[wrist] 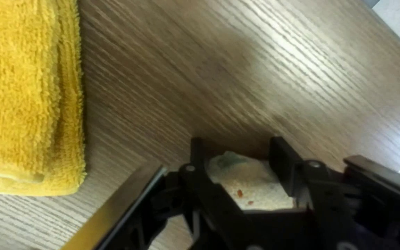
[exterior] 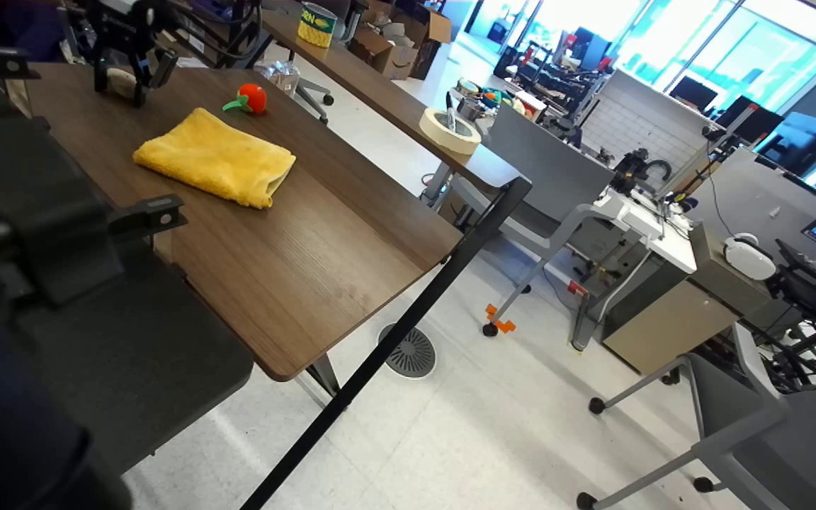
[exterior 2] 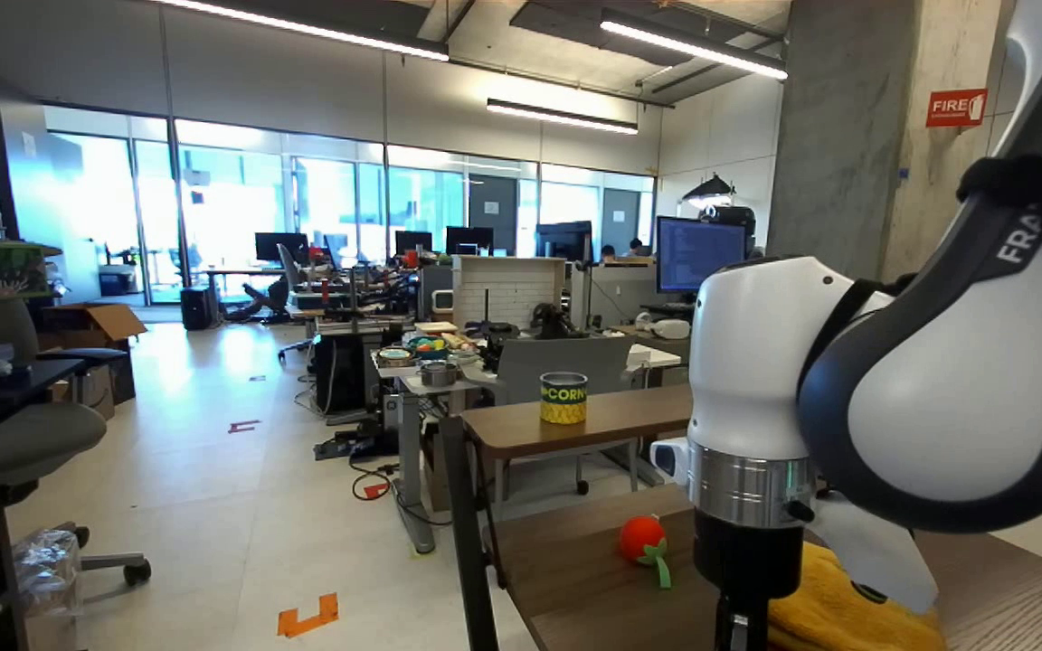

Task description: Wipe the right side of the table with the towel, move the rose to the left then move the potato to the right and wipe the left side of the table

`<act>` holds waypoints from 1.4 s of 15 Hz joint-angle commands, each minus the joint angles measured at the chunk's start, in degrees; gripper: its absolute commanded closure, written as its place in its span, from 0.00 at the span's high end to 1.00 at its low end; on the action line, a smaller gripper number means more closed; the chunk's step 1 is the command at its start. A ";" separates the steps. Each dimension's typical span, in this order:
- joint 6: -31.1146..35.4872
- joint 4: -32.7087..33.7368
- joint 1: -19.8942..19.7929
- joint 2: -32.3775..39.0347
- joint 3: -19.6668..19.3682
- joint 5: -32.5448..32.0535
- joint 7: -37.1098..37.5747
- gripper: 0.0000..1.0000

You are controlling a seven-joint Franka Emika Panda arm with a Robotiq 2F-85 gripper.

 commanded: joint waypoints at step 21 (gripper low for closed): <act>6.40 -5.22 -0.40 -6.97 -0.41 -2.07 -5.37 0.92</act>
